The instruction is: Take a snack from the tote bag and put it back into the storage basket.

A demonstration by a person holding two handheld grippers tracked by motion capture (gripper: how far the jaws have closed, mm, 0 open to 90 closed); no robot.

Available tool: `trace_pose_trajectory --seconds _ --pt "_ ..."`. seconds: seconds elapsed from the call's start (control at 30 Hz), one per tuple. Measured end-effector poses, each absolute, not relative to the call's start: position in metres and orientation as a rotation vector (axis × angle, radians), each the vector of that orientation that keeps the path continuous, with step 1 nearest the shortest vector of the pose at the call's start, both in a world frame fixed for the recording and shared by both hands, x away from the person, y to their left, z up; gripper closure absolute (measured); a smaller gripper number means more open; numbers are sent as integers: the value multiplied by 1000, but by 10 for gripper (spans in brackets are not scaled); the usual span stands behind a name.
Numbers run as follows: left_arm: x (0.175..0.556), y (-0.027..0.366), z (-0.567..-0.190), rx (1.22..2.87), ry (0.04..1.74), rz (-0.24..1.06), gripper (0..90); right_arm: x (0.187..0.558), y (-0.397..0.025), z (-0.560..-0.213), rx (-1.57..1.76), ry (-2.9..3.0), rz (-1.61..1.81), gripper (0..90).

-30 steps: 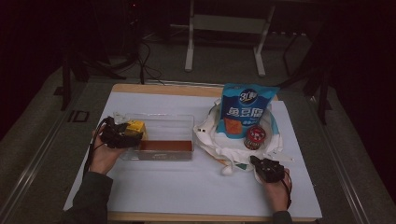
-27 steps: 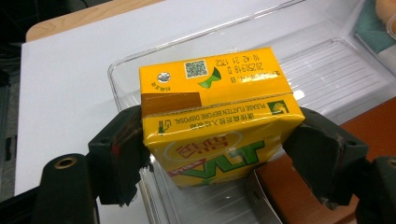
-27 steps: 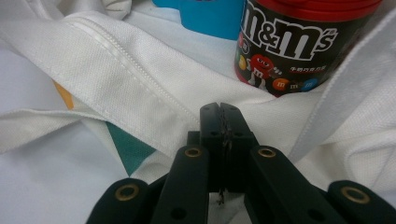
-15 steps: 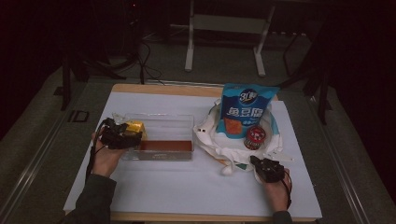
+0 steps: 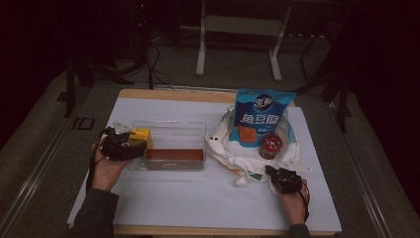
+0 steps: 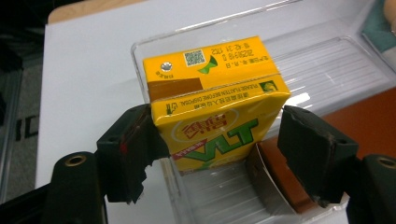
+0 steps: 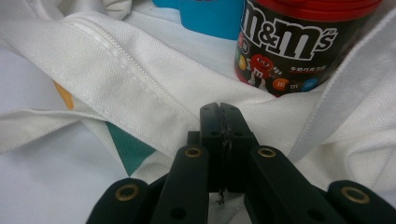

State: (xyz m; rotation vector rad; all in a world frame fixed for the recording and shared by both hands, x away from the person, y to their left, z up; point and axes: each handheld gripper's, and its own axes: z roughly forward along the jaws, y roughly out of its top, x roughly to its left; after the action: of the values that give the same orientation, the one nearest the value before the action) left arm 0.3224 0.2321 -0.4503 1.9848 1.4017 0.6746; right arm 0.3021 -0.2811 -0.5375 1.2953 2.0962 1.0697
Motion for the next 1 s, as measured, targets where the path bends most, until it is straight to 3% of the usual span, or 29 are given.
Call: trace_pose_trajectory --seconds 1.0 --pt "321 217 -416 1980 1209 570 269 302 -281 -537 1299 2096 1071 891"
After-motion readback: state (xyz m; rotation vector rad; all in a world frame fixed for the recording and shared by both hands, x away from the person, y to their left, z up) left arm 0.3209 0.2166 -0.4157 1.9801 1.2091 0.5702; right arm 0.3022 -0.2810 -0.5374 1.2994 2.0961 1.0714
